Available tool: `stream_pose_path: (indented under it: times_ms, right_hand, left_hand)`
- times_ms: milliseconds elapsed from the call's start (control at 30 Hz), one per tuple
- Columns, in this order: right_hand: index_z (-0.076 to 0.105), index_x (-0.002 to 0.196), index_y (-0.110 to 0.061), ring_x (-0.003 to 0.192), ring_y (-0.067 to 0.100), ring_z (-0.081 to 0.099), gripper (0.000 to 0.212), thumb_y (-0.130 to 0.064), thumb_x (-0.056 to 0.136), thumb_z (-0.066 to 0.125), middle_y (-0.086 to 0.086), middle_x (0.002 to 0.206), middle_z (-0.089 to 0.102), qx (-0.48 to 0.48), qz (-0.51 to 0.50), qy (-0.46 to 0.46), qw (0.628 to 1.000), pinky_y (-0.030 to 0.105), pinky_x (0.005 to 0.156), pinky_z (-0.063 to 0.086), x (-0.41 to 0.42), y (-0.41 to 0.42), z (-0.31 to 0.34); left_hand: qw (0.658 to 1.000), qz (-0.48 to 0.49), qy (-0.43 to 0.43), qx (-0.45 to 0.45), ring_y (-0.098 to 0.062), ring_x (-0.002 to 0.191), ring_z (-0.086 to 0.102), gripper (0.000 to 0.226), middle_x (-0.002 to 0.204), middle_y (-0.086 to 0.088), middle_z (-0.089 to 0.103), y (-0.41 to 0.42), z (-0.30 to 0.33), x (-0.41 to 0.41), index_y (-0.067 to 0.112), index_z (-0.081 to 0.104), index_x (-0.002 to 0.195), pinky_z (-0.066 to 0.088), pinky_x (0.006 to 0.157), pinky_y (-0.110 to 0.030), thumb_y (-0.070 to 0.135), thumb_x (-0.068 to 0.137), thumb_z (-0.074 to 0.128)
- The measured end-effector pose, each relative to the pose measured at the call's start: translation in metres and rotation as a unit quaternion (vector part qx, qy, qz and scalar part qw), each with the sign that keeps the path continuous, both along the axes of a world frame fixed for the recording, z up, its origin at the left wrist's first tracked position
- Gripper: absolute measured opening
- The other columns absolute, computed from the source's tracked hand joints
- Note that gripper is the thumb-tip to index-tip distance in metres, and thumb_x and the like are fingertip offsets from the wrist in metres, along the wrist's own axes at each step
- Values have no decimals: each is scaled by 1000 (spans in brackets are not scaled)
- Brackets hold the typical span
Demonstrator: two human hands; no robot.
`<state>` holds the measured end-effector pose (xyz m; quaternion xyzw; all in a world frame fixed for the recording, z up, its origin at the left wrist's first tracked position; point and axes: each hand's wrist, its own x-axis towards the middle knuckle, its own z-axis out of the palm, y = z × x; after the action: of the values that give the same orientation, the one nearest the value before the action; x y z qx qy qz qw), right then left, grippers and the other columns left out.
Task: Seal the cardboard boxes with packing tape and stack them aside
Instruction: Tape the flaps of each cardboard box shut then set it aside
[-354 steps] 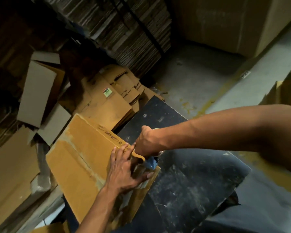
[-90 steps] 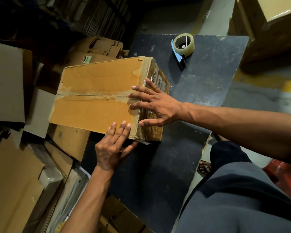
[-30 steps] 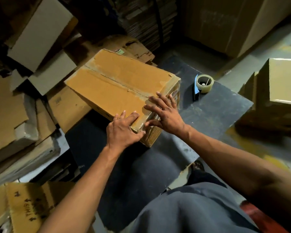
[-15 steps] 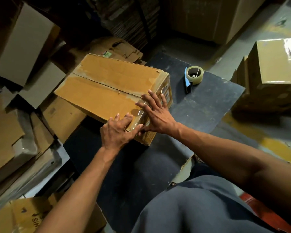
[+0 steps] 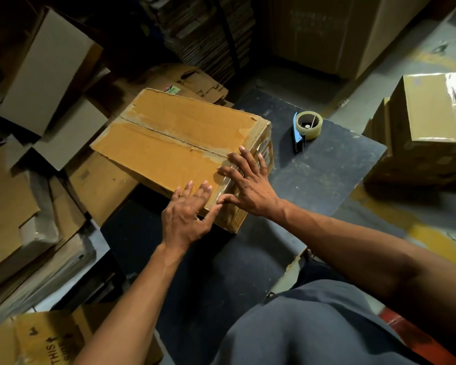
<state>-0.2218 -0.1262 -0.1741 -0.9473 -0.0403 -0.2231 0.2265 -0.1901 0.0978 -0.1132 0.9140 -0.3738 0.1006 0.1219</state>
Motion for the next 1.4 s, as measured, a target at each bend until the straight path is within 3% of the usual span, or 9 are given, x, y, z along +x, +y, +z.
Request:
stream_pose_path:
  times_ms: [533, 633, 733, 867, 1033, 1167, 1233, 1300, 1400]
  right_hand:
    - [57, 143, -33, 158, 32, 16, 71, -78, 88, 53, 7, 160, 41, -64, -2, -19, 998, 71, 118, 11, -2, -12, 1]
    - [51, 149, -34, 159, 31, 11, 75, -79, 88, 51, 5, 163, 36, -57, 11, 11, 998, 72, 117, 9, -7, -14, 8]
    - [39, 156, -37, 160, 28, 5, 85, -87, 87, 42, -1, 166, 32, -31, 28, 44, 998, 73, 118, 5, -16, -18, 22]
    - [45, 148, -41, 157, 25, 15, 70, -81, 90, 45, -6, 157, 42, 0, 39, 69, 997, 68, 120, 13, 17, -42, 67]
    - [46, 145, -40, 148, 29, 32, 63, -73, 92, 53, -1, 152, 49, -11, 0, 217, 976, 60, 116, 32, 127, -69, 125]
    - [44, 139, -43, 109, 22, 66, 71, -77, 79, 59, -1, 121, 68, 93, -7, 315, 944, 53, 92, 57, 195, -86, 133]
    - [45, 143, -30, 98, 19, 69, 71, -64, 85, 68, -1, 114, 69, 125, 12, 352, 928, 45, 88, 59, 221, -84, 135]
    - [45, 143, -25, 105, 20, 64, 68, -59, 89, 69, 1, 127, 62, 127, 33, 374, 918, 42, 90, 56, 233, -75, 137]
    - [48, 136, -26, 115, 27, 61, 68, -65, 85, 70, 3, 129, 58, 149, 44, 403, 902, 51, 104, 50, 246, -70, 129]
  left_hand:
    - [983, 4, -176, -42, -41, 132, 58, 48, 137, -10, 65, -9, -39, -3, 8, 68, 134, 41, 112, -62, 42, 107, 48]
    - [993, 9, -112, -45, -35, 140, 52, 51, 143, -7, 61, -6, -31, -8, 11, 66, 138, 35, 119, -58, 46, 104, 52]
    - [989, 40, 57, -129, -19, 146, 44, 57, 149, -1, 57, -4, -13, -16, 16, 63, 141, 33, 122, -51, 54, 101, 49]
    - [897, 241, 140, -343, -7, 133, 56, 55, 145, 3, 62, -10, 21, -8, 20, 67, 136, 46, 102, -19, 57, 96, 62]
    - [733, 406, 243, -490, -21, 136, 53, 56, 153, -6, 53, -12, 41, 46, 30, 54, 146, 49, 106, -42, 47, 95, 69]
    - [626, 468, 286, -554, -29, 142, 45, 73, 162, -8, 38, -15, 59, 72, 25, 35, 159, 44, 108, -43, 41, 97, 70]
    - [582, 497, 307, -566, -31, 143, 43, 79, 164, -8, 35, -15, 64, 83, 22, 29, 162, 42, 111, -45, 43, 97, 69]
    - [547, 521, 331, -565, -32, 144, 43, 78, 164, -8, 35, -13, 63, 92, 19, 28, 163, 41, 111, -44, 48, 99, 64]
    - [484, 530, 386, -580, -35, 124, 58, 72, 145, -14, 56, -18, 67, 101, 16, 49, 147, 50, 104, -47, 66, 96, 56]
